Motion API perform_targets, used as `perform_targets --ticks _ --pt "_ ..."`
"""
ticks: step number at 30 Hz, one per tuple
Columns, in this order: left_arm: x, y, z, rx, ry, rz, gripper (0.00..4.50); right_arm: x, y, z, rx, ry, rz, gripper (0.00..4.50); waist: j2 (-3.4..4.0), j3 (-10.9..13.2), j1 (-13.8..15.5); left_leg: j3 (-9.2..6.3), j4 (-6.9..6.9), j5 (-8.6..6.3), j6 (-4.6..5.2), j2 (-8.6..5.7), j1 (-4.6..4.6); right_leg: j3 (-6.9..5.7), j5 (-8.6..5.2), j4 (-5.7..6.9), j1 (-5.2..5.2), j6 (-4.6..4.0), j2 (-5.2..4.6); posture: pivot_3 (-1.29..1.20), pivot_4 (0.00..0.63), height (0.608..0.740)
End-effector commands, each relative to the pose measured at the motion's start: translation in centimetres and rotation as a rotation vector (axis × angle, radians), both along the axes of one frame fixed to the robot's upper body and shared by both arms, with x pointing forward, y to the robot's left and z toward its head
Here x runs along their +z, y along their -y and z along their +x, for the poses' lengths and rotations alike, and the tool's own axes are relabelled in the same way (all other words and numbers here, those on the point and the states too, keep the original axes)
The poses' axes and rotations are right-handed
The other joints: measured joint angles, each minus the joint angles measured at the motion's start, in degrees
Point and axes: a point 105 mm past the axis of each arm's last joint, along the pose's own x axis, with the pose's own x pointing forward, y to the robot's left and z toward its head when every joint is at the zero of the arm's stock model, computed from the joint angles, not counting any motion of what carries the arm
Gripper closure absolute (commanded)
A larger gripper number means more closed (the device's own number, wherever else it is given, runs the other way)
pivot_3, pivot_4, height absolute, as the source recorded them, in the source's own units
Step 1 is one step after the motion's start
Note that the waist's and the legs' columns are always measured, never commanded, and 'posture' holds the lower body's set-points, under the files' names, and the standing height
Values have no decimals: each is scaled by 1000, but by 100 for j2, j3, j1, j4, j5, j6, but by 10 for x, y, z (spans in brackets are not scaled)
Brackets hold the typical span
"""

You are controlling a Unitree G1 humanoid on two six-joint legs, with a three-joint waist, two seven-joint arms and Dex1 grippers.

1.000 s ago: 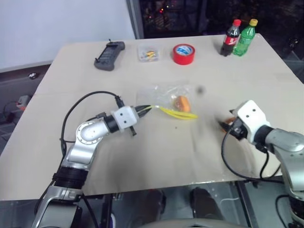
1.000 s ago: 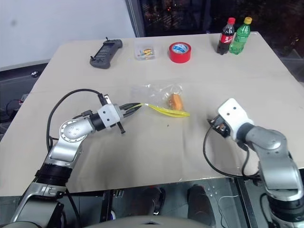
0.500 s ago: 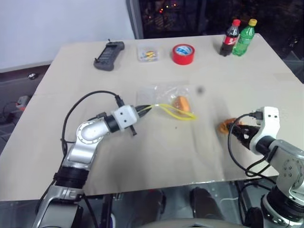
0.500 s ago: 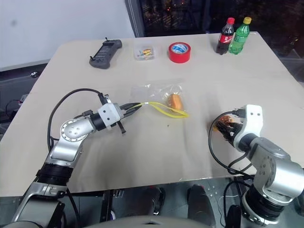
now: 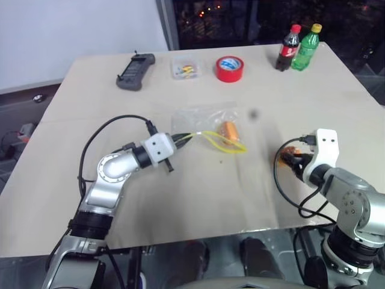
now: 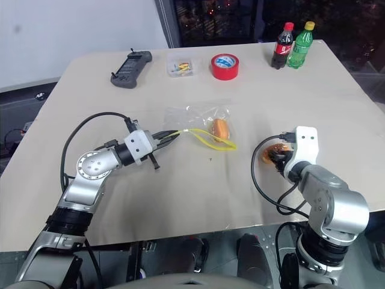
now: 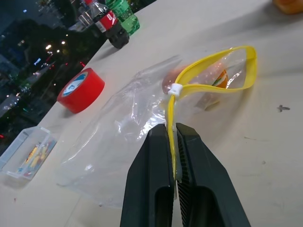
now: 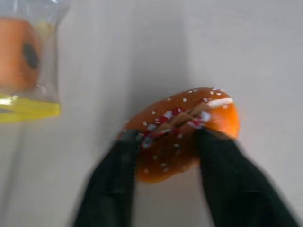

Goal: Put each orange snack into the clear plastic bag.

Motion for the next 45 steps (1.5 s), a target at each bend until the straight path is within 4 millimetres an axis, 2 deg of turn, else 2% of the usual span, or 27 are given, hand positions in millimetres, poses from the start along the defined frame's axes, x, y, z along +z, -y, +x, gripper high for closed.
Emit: perform_targets --ticks 1,7,11,16,19,21,23,24,28,30,40,42,44,45 --pt "14 -1 -2 5 49 -23 4500 -2 -10 0 79 7 -51 4339 -1 -2 -24 -1 0 0 0 0 0 0 0 0 1 0 0 0 150 740" --pt "16 -1 -2 11 41 -51 4500 26 -25 -5 289 139 -108 4443 -1 -1 -36 -3 -1 0 0 0 -3 -2 0 -3 0 0 0 0 150 740" --pt "17 0 -2 18 30 -77 4500 42 -36 -8 400 188 -8 4443 -1 -1 -32 -4 -1 0 1 0 -5 -3 0 -5 -1 0 0 0 150 740" --pt "18 1 -3 25 18 -96 4500 50 -52 -14 541 205 61 4443 -1 -1 -26 -6 -1 -1 1 0 -6 -4 0 -7 0 1 1 0 150 740" --pt "19 3 -4 26 18 -94 4500 52 -49 -8 562 239 -95 4443 0 0 -18 -6 -2 -1 1 -1 -7 -4 0 -7 -1 1 0 0 150 740" --pt "19 3 -4 30 18 -95 4500 48 -38 -6 544 244 -196 4443 -2 0 1 -4 -1 -1 1 -6 -9 -5 1 -10 -2 1 1 0 150 740" --pt "20 2 -5 34 17 -94 4500 46 -33 -6 517 246 -214 3859 -3 0 41 -5 -1 -1 1 -5 -10 -7 0 -12 -1 2 -1 0 150 740" --pt "20 2 -6 35 16 -93 4500 44 -30 -6 507 242 -226 3744 -2 0 46 -6 -2 -1 1 -1 -10 -7 0 -12 -3 2 -4 0 150 740" --pt "21 3 -7 33 15 -88 4500 26 -19 -10 453 160 -247 1954 -3 0 98 -5 -4 -1 1 0 -10 -6 1 -11 -3 2 -5 0 150 740" --pt "21 3 -8 31 12 -88 4500 18 -19 -12 440 124 -212 1954 -4 0 103 -4 -2 -1 1 -2 -10 -6 1 -12 -1 2 -2 0 150 740" --pt "21 5 -13 37 -5 -93 4500 -15 -15 -8 398 35 -286 1954 -5 -1 102 -4 -2 -1 1 -1 -7 -5 1 -12 2 2 -2 0 150 740" --pt "20 6 -13 41 -8 -99 4500 -16 -14 -4 385 50 -284 2455 -6 -1 94 -4 -2 0 1 -1 -5 -5 1 -12 3 2 0 0 150 740" --pt "20 6 -14 43 -10 -101 4500 -14 -15 -3 389 66 -285 3187 -6 -1 94 -3 -2 -1 1 -1 -1 -5 1 -12 7 2 1 0 150 740" --pt "20 6 -14 45 -11 -102 4500 -13 -15 -2 395 75 -303 3769 -6 -1 94 -4 -2 -1 1 0 1 -5 1 -12 11 2 2 0 150 740"
